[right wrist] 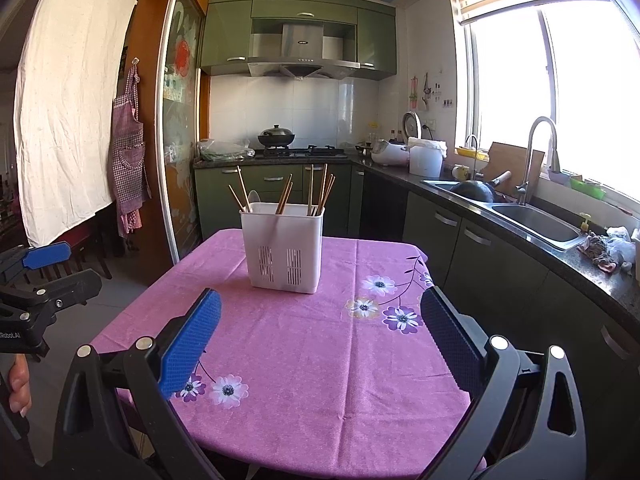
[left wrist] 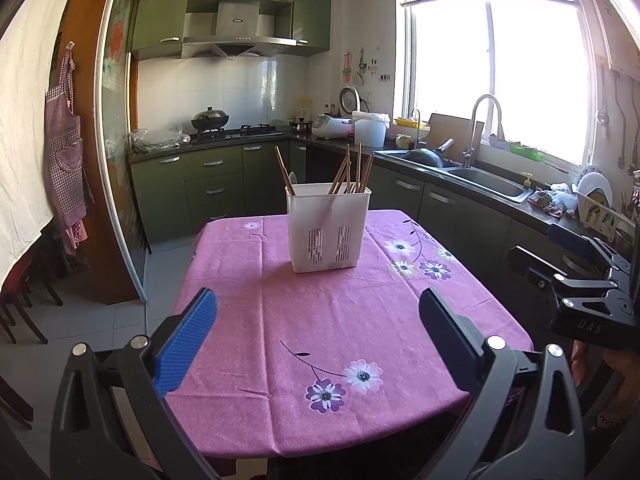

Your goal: Organize utensils

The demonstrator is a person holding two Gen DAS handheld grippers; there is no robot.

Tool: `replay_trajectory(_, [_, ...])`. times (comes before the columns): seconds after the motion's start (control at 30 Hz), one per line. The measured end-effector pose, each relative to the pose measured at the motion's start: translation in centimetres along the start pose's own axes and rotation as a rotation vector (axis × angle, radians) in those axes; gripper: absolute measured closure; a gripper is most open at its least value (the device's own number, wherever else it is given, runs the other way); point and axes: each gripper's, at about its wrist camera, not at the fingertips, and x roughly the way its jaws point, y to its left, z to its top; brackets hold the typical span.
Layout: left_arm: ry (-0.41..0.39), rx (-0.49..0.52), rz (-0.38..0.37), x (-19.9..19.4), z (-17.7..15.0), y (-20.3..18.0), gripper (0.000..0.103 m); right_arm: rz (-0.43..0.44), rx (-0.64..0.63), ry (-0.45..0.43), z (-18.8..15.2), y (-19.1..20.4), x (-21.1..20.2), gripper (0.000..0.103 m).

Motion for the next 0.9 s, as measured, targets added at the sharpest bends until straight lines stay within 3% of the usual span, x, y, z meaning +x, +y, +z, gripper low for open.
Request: replay_trajectory(0.9, [0.000,0.000,0.001,-0.02,-0.04,-0.09,0.007,0.014,0.006,0.006,-0.04,0.20,0.46,0.005])
